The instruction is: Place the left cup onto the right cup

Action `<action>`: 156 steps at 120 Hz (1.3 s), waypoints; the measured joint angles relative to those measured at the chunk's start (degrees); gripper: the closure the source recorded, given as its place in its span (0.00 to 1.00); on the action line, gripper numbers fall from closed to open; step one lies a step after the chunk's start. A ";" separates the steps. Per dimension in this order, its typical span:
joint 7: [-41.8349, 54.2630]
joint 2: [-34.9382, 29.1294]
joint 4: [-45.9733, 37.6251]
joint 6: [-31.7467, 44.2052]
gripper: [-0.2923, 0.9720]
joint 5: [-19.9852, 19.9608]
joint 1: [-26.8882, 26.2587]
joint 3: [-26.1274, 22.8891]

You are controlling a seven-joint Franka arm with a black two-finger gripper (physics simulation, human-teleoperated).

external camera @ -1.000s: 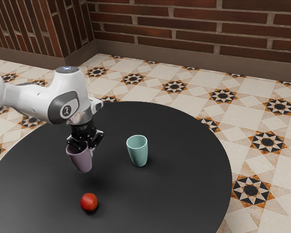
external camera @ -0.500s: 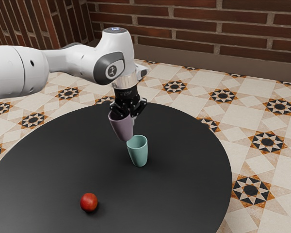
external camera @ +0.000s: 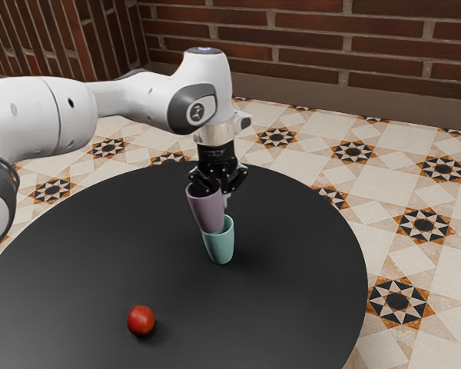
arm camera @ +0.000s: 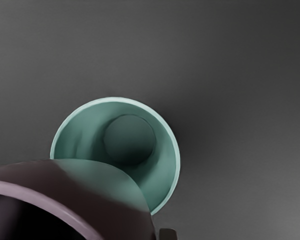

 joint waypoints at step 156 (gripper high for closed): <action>1.07 6.22 8.36 -2.74 0.85 1.39 0.08 0.09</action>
